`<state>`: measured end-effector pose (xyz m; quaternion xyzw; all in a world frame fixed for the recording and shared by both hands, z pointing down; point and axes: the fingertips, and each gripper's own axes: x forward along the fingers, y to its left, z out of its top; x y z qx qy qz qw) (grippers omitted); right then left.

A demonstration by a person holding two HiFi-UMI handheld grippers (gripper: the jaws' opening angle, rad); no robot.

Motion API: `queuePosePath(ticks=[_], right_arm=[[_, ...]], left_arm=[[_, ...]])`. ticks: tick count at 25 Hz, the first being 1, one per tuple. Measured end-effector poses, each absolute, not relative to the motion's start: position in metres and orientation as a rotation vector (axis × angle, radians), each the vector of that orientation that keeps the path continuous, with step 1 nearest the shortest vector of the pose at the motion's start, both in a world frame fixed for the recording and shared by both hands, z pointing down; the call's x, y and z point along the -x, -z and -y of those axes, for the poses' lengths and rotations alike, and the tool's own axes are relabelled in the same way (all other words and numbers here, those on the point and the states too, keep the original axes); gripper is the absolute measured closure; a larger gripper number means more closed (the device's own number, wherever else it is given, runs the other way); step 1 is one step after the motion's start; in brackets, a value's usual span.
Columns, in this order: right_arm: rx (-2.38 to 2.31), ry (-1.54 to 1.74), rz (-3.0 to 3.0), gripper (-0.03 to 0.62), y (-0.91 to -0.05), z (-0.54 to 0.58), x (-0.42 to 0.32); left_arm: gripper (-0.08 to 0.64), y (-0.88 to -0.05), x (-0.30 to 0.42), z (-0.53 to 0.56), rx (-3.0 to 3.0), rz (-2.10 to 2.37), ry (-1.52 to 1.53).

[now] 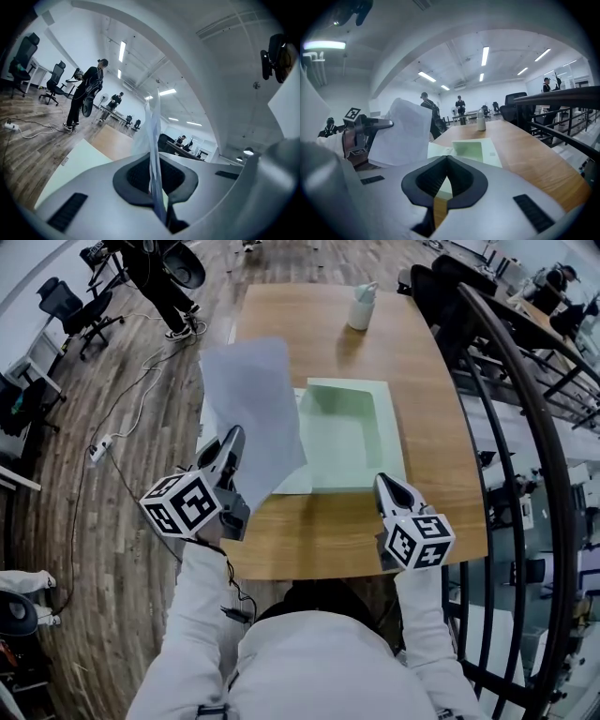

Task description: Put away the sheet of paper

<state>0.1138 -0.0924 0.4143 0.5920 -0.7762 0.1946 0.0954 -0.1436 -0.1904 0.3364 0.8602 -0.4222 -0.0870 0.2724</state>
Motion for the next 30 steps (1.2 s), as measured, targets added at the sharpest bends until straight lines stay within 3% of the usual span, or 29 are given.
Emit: queuePosePath(ticks=[22,26,30], right_arm=[[-1.722,-0.606,2.245,0.560,-0.442,0.159,-0.163],[-1.685,-0.625,2.245,0.503,-0.449,0.166,-0.165],[-1.661,-0.639,2.242,0.500,-0.457,0.170,-0.160]], left_arm=[[0.543,-0.359,0.042,0.257,-2.280,0.943,0.214],[0.543,-0.372,0.032,0.260,-2.258,0.904,0.195],[0.543,-0.392,0.036,0.261,-2.183,0.852,0.214]])
